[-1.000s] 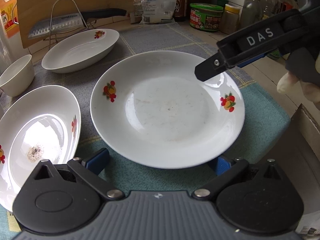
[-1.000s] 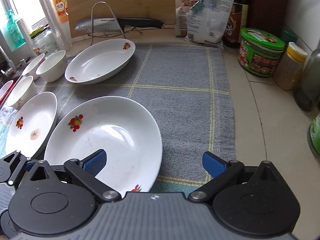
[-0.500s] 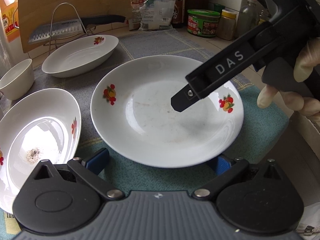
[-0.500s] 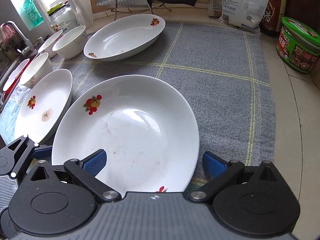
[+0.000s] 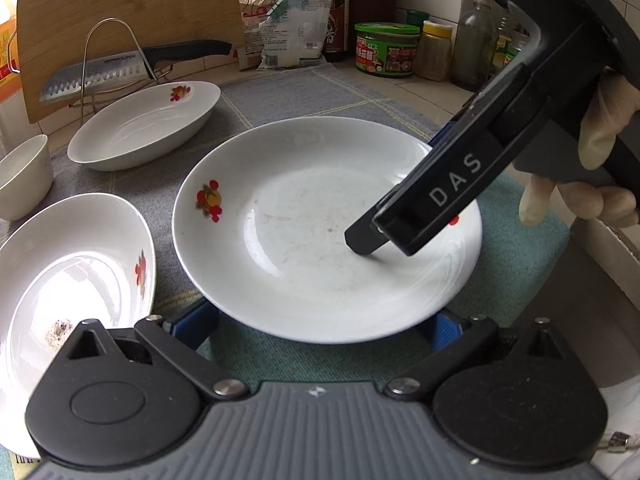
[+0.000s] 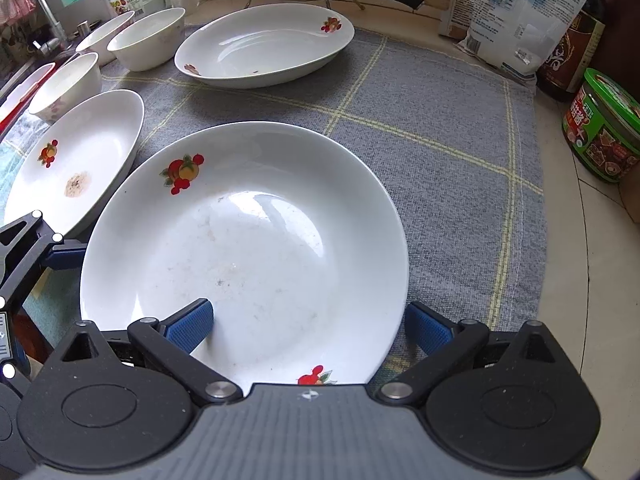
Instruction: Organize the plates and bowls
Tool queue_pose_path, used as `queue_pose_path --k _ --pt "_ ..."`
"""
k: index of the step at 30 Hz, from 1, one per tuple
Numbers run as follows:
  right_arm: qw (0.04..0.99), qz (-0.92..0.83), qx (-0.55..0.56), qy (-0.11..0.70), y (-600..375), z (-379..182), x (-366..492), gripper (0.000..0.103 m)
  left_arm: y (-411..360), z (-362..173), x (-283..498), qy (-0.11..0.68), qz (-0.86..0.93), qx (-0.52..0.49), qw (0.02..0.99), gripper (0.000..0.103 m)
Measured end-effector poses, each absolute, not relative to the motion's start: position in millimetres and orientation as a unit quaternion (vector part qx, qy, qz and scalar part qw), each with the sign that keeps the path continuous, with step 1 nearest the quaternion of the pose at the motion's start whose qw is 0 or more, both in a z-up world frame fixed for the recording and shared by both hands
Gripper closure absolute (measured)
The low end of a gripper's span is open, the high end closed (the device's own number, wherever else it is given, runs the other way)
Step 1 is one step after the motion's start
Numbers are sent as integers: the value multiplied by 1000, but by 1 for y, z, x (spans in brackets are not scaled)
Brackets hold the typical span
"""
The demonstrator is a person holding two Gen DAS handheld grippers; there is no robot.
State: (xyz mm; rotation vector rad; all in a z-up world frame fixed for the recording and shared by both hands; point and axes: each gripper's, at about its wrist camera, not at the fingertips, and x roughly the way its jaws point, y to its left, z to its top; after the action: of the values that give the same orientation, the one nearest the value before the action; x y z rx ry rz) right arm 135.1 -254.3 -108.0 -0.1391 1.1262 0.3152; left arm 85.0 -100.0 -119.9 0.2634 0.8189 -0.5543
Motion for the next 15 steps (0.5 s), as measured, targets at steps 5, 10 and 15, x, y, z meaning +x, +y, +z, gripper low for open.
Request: queue_pose_path --k 5,10,15 --pt "821 188 -88 531 -254 -107 143 0 -98 -120 83 388 -268 127 872 0" --pt "808 240 -81 532 -257 -105 163 0 -98 -120 84 389 -270 128 871 0" --pt "791 288 -75 535 -258 -103 179 0 -99 -119 86 393 -271 130 869 0"
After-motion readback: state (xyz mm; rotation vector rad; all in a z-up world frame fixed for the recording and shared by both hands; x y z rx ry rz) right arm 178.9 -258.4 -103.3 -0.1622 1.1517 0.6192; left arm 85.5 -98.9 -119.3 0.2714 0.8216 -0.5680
